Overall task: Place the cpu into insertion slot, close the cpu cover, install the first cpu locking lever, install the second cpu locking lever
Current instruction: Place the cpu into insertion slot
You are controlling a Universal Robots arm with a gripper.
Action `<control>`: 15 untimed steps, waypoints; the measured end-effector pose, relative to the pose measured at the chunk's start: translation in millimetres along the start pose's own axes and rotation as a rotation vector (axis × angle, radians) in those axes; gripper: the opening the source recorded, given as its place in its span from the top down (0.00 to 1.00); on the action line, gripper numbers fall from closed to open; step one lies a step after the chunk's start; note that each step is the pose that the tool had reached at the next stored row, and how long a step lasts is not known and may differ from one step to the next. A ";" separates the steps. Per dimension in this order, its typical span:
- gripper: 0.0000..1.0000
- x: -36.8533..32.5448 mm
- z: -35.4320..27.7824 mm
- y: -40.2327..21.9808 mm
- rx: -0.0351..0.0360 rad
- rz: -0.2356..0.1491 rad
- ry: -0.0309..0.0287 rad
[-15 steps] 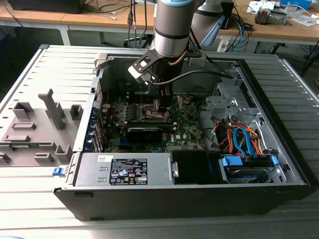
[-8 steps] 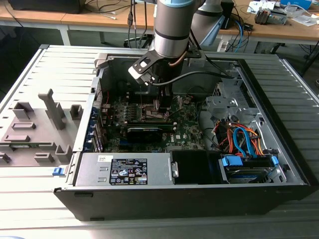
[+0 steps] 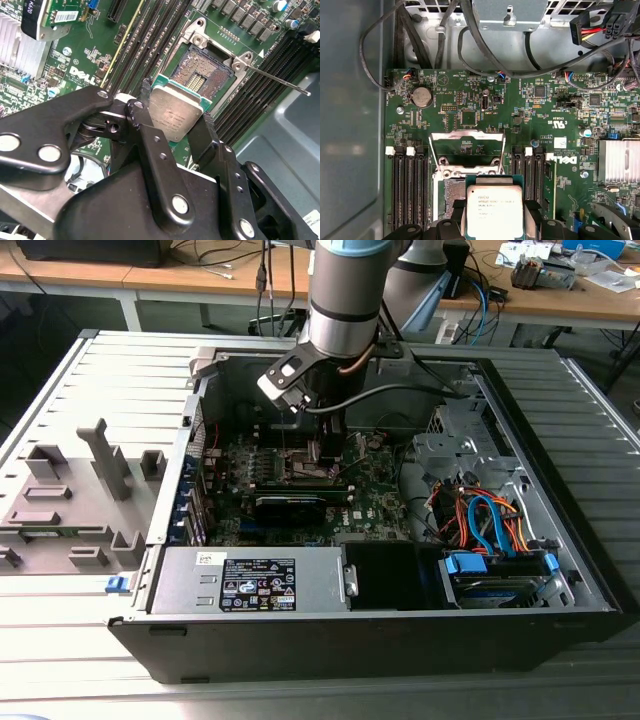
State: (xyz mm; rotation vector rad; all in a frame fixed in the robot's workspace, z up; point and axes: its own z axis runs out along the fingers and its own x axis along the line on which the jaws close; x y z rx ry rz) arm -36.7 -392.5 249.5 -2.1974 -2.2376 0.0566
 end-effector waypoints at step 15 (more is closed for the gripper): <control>0.45 0.1 2.9 0.1 0.0000 0.000 0.0000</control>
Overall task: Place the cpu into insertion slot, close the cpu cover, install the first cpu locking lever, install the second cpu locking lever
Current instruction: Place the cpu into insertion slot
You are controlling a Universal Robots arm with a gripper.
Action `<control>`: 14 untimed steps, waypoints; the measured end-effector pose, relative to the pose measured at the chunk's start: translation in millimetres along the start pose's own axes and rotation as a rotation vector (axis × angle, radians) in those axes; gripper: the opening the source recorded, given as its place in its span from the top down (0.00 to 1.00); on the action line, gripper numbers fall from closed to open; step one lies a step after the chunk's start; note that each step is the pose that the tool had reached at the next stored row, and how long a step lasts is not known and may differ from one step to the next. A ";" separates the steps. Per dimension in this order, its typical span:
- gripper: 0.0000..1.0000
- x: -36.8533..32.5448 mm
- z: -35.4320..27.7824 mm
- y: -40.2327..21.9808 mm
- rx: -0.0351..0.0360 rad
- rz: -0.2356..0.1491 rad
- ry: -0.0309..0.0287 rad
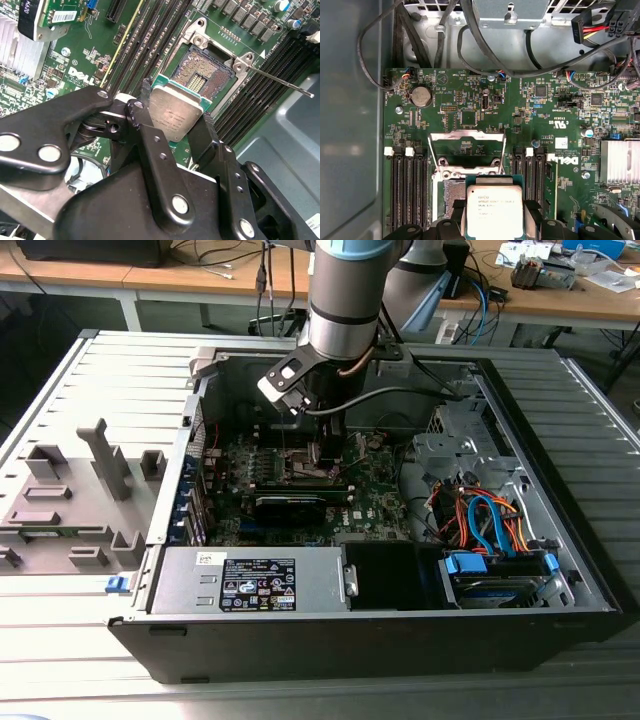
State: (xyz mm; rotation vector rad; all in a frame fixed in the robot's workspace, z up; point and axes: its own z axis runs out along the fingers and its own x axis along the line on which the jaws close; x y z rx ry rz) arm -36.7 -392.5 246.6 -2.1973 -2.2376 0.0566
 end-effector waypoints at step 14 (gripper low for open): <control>0.45 0.1 4.8 -0.5 0.0000 0.000 0.0000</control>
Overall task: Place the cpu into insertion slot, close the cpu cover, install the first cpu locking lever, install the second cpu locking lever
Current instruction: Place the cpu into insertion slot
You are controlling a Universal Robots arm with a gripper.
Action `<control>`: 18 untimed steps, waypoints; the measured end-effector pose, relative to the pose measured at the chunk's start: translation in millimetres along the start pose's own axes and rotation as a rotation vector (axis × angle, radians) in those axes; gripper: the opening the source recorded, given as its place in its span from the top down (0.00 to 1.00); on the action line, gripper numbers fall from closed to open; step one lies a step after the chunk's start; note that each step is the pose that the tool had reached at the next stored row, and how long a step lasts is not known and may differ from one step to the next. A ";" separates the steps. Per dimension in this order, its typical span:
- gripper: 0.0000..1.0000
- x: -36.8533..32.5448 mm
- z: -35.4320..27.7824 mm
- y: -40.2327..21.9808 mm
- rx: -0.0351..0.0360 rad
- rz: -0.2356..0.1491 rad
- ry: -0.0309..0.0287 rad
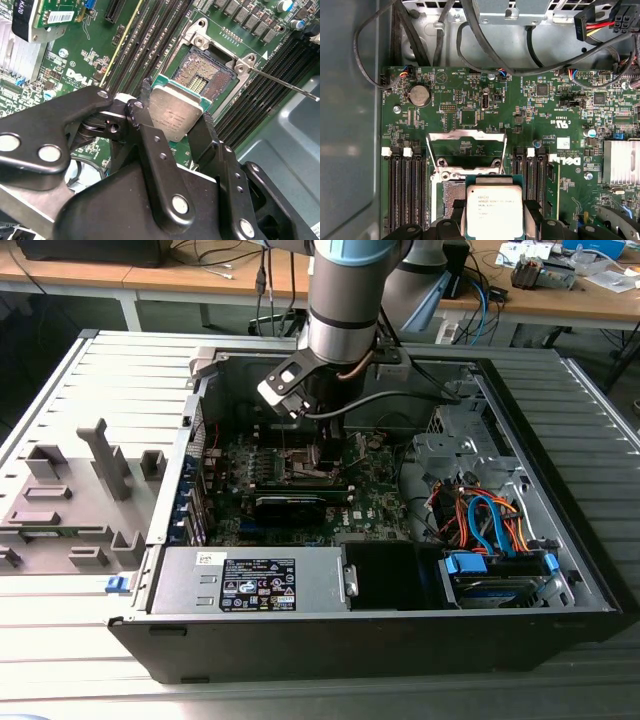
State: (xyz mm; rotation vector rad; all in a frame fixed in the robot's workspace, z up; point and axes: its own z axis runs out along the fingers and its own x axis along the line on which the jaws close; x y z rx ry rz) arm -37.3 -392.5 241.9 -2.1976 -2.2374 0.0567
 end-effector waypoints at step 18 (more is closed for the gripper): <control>0.45 7.8 9.4 -4.8 0.0000 0.000 -0.0005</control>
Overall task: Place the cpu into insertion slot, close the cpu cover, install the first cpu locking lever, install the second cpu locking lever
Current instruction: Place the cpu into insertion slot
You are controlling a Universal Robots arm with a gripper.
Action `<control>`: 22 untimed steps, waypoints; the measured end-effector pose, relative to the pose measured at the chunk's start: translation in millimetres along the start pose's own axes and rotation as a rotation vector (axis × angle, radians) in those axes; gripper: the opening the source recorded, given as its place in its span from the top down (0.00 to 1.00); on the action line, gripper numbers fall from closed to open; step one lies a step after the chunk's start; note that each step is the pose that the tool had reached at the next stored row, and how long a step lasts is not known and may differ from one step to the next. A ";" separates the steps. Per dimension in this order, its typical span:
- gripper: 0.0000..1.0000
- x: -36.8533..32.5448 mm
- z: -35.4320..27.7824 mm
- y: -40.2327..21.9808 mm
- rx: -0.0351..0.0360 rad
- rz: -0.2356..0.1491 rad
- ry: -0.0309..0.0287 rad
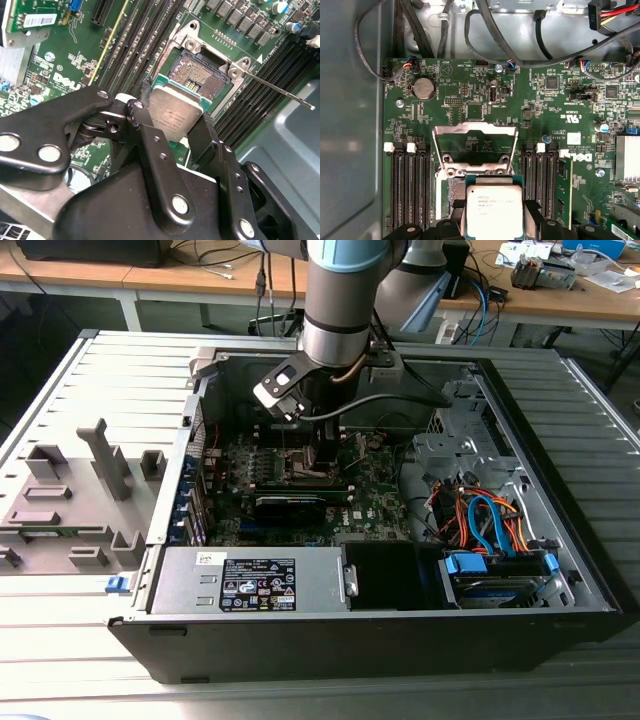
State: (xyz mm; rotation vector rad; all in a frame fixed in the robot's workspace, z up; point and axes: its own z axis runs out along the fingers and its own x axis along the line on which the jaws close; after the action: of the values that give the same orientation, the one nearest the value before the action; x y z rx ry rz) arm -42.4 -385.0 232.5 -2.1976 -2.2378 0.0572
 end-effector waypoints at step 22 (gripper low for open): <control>0.45 5.2 8.8 -5.0 0.0000 0.000 0.0000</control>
State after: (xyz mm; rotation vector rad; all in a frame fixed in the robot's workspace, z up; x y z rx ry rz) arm -47.8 -380.2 223.6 -2.1976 -2.2378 0.0572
